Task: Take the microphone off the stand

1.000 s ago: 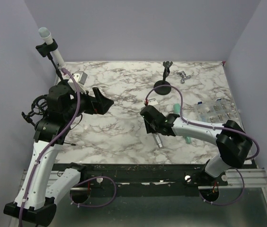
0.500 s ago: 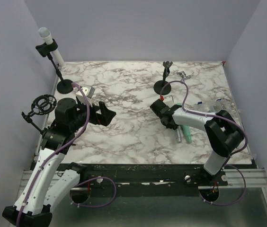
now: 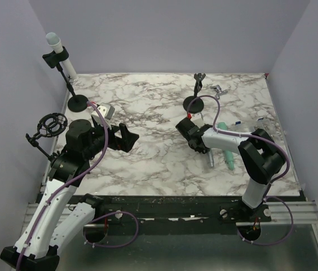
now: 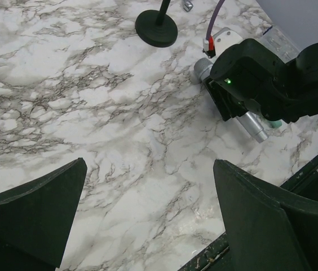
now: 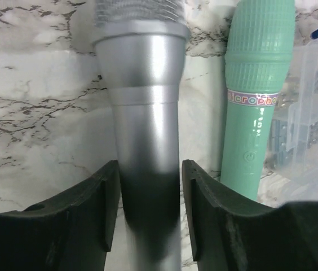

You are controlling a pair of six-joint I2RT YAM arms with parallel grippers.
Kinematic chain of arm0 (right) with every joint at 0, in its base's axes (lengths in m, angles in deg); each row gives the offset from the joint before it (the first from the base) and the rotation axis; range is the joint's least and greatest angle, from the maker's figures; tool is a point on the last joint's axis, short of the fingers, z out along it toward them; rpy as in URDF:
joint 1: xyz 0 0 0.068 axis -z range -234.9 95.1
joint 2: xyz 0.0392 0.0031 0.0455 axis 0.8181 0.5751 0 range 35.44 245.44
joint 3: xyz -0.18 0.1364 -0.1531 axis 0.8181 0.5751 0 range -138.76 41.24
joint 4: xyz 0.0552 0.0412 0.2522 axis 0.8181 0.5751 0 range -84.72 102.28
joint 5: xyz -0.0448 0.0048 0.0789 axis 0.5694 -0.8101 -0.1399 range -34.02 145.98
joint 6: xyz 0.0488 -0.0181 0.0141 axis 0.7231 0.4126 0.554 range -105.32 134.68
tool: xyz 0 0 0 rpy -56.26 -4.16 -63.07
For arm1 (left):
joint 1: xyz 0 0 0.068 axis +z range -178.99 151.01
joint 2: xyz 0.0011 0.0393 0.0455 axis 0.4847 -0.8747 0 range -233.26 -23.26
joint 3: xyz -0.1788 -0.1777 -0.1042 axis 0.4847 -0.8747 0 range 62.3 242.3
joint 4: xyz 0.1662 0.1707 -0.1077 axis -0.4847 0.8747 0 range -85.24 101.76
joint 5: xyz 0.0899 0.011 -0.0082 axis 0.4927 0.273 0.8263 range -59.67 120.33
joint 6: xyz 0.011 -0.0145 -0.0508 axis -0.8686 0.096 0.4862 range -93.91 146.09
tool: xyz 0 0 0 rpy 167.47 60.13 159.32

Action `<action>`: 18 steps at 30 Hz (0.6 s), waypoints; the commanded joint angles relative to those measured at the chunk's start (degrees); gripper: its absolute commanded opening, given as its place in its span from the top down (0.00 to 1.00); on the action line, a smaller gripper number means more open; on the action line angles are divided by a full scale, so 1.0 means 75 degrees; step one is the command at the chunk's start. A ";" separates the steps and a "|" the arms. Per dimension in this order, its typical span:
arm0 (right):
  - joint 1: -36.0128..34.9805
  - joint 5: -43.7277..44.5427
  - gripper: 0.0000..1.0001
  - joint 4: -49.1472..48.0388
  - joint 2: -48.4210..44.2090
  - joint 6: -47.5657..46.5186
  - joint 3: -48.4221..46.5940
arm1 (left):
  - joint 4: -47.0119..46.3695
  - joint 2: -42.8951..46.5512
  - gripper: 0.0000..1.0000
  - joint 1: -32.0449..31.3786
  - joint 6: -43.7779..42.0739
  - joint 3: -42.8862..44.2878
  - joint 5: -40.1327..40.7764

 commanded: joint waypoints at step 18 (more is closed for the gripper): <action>0.0031 0.0151 0.13 -0.0113 -0.0632 -0.0028 -0.0223 | -0.0310 -0.0097 0.01 -0.0267 -0.0284 -0.0229 0.0253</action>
